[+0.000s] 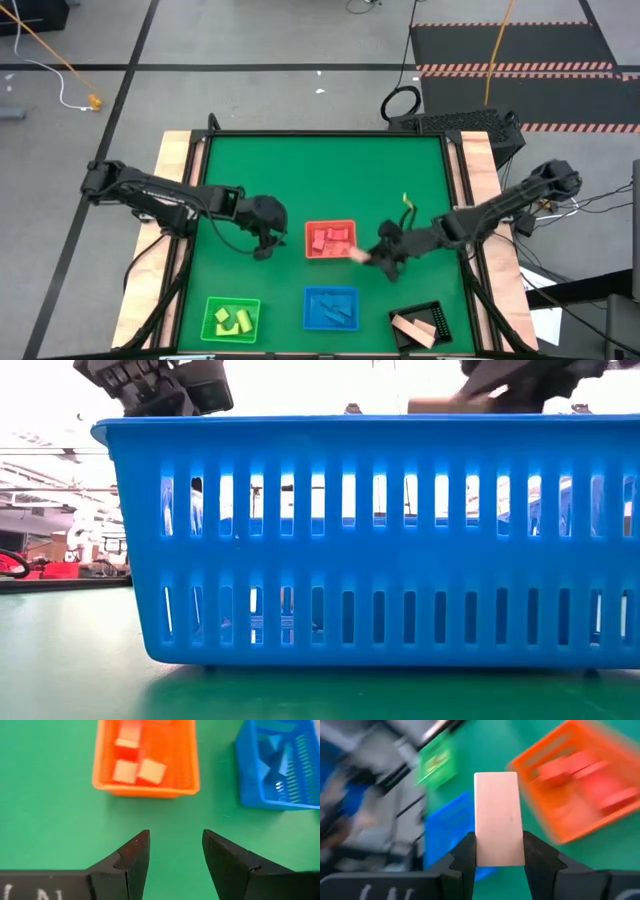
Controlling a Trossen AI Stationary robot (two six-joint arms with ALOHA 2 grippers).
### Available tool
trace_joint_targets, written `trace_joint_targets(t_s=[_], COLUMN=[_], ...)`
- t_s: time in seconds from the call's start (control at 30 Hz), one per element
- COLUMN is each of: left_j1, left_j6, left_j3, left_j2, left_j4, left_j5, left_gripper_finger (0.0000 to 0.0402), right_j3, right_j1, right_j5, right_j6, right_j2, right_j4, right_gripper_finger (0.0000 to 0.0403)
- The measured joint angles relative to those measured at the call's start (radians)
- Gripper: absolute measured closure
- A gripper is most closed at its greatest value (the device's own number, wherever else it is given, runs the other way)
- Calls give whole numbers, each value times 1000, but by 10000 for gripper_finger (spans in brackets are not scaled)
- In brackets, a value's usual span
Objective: Sort & place blocks by color
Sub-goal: Put the brown block into the black bin
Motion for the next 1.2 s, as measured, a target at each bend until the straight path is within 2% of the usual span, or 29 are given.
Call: trace_joint_targets(t_s=[0.1, 0.33, 0.47, 0.67, 0.87, 1.2], left_j1=[35, 91, 105, 114, 113, 113], left_j6=[1, -50, -30, -28, -58, -78], left_j3=[0, 0, 0, 0, 0, 0], left_j2=[-30, -136, -212, -337, -449, -599], left_j4=[-36, -122, -156, -217, -276, -359], left_j5=[-21, -190, -224, -272, -316, -374], left_gripper_finger=[217, 218, 218, 217, 217, 217], right_j3=[-39, -45, -45, -45, -45, -71], right_j1=[87, 246, 330, 452, 554, 686], right_j5=[-20, 36, 44, 120, 252, 405], right_j6=[-14, 35, 53, 146, 242, 361], right_j2=[-8, -9, -4, 11, 11, 11], right_j4=[77, 79, 80, 90, 92, 81], right_gripper_finger=[293, 293, 293, 293, 282, 284])
